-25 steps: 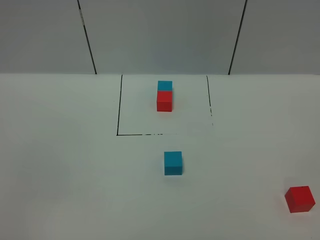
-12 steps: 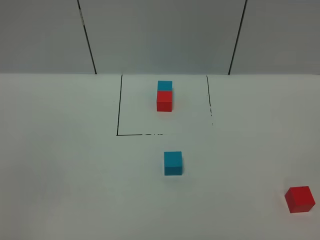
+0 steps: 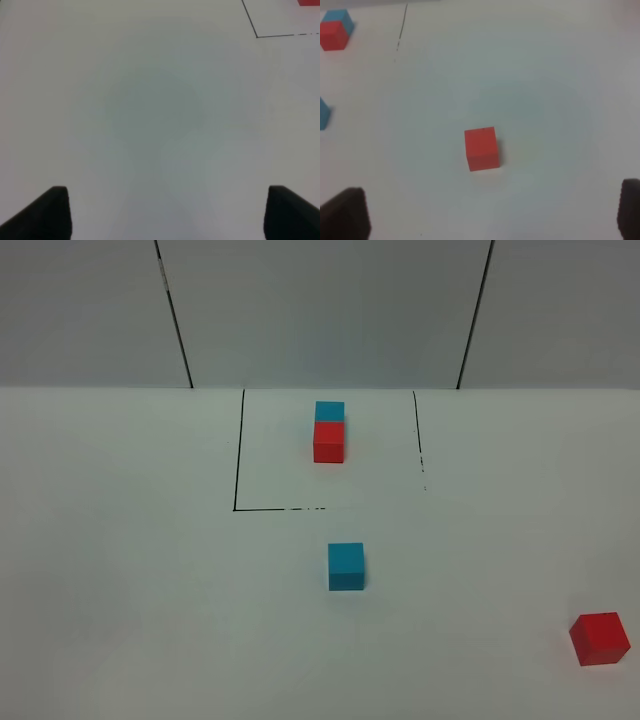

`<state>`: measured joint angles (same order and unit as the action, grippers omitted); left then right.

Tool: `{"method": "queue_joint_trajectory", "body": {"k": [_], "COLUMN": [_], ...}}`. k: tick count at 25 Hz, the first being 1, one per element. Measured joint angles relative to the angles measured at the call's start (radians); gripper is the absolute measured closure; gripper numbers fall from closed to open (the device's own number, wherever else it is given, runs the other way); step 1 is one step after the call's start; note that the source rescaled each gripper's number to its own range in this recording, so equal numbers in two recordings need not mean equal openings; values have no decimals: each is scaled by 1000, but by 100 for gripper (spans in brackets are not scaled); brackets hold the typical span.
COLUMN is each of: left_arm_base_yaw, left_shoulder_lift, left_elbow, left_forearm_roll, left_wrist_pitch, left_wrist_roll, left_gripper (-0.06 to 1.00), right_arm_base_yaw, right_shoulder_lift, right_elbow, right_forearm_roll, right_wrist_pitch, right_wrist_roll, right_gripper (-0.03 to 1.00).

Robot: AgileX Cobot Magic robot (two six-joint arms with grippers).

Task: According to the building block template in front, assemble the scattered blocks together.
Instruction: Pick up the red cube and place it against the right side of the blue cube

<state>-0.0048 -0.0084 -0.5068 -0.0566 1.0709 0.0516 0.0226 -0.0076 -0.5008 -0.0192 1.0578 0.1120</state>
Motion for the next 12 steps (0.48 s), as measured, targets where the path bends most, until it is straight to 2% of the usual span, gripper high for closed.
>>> {"method": "queue_joint_trajectory", "body": {"k": [12], "left_arm_base_yaw": [0], "left_shoulder_lift": [0], "left_elbow": [0], "left_forearm_roll": [0], "left_wrist_pitch": [0], "left_wrist_roll": [0], "left_gripper": [30], "right_arm_base_yaw": [0], "right_shoulder_lift": [0], "right_elbow": [0], "right_forearm_roll": [0], "right_wrist_pitch": [0], "right_wrist_roll": [0], "right_gripper": [-3]}}
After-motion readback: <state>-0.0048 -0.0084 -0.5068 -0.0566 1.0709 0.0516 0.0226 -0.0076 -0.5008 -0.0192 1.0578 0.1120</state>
